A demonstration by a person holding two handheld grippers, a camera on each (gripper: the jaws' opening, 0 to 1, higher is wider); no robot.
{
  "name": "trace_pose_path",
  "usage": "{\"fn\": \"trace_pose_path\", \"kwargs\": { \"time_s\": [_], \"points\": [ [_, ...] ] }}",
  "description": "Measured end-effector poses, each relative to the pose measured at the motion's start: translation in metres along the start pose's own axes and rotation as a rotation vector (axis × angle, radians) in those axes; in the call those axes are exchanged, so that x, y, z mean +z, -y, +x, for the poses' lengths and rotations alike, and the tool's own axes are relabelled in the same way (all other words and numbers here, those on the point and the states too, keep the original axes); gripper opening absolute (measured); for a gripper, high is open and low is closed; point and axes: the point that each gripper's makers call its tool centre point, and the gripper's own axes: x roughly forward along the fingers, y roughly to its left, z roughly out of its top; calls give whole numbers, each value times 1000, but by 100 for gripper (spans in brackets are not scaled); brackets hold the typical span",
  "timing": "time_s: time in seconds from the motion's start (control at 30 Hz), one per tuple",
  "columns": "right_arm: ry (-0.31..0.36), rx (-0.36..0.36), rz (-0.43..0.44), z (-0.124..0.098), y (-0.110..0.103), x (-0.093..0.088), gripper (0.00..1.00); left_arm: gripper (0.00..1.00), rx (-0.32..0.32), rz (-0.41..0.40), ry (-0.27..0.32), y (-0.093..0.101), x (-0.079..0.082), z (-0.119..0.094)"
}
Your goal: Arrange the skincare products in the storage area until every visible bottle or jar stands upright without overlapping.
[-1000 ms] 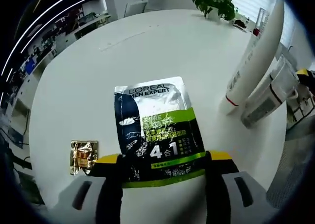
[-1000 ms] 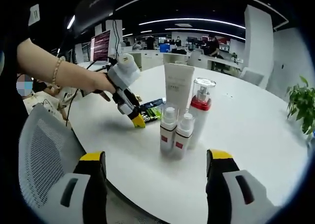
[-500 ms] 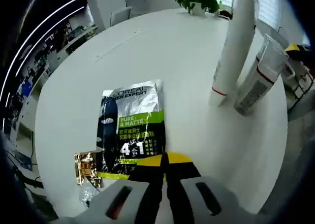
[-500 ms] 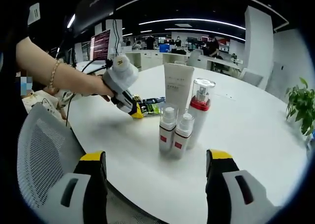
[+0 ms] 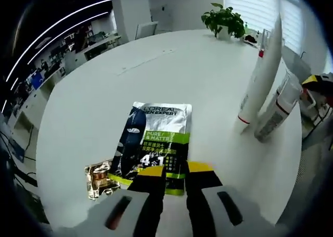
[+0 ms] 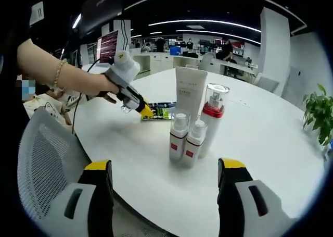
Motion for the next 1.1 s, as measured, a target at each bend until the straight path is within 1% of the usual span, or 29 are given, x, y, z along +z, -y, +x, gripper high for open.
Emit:
{"fn": "trace_pose_path", "kwargs": {
  "time_s": [0.1, 0.13, 0.17, 0.2, 0.23, 0.27, 0.3, 0.33, 0.37, 0.4, 0.43, 0.47, 0.5, 0.53, 0.57, 0.6, 0.67, 0.7, 0.73, 0.77, 0.87, 0.93, 0.97, 1.03, 1.1],
  "points": [
    [-1, 1, 4, 0, 0, 0, 83, 40, -37, 23, -20, -5, -3, 7],
    [-2, 1, 5, 0, 0, 0, 83, 44, -52, 42, -36, -8, -5, 10],
    [-3, 2, 5, 0, 0, -1, 83, 51, -66, 44, -68, -7, -8, 12],
    [-5, 2, 4, 0, 0, -1, 83, 60, -66, 47, -75, -9, -8, 13],
    [-7, 3, 3, 0, 0, -1, 83, 66, -71, 60, -86, -13, -9, 19],
    [-9, 4, 3, 0, -1, -2, 83, 71, -81, 78, -105, -16, -12, 22],
    [-11, 4, 3, 0, 0, -2, 83, 74, -57, 77, -117, -20, -12, 19],
    [-13, 4, 3, 0, 0, -2, 83, 75, -63, 92, -120, -22, -11, 19],
    [-14, 4, 4, 0, 0, -2, 83, 75, -72, 106, -132, -18, -6, 22],
    [-16, 3, 6, 1, 0, -3, 83, 75, -73, 103, -135, -18, -4, 23],
    [-17, 3, 6, 1, 0, -3, 83, 77, -91, 114, -153, -22, 0, 28],
    [-20, 2, 8, 1, 1, -4, 83, 79, -91, 115, -159, -25, 2, 30],
    [-21, 2, 8, 1, 1, -4, 83, 82, -90, 104, -178, -36, 1, 36],
    [-21, 1, 10, 1, 0, -4, 83, 83, -98, 109, -191, -40, 0, 38],
    [-23, 0, 10, 1, 0, -5, 83, 84, -109, 116, -201, -40, 1, 41],
    [-24, -1, 10, 1, 1, -5, 83, 84, -121, 114, -227, -41, -1, 43],
    [-25, -2, 12, 1, 1, -5, 83, 86, -115, 97, -253, -54, -6, 45],
    [-26, -3, 13, 1, 1, -5, 83, 86, -114, 97, -264, -56, -8, 47],
    [-27, -4, 14, 1, 1, -5, 83, 85, -117, 103, -269, -58, -8, 48],
    [-27, -5, 14, 1, 1, -5, 83, 84, -108, 97, -275, -56, -11, 45],
    [-29, -6, 15, 1, 2, -6, 83, 84, -125, 102, -295, -56, -14, 48],
    [-30, -6, 14, 1, 2, -6, 83, 80, -140, 114, -301, -54, -13, 51],
    [-32, -6, 14, 1, 1, -6, 83, 79, -144, 106, -314, -54, -17, 51],
    [-33, -7, 11, 1, 2, -6, 83, 78, -127, 123, -318, -57, -17, 51],
    [-34, -7, 11, 2, 1, -6, 83, 78, -134, 123, -327, -59, -17, 52]
  ]
}}
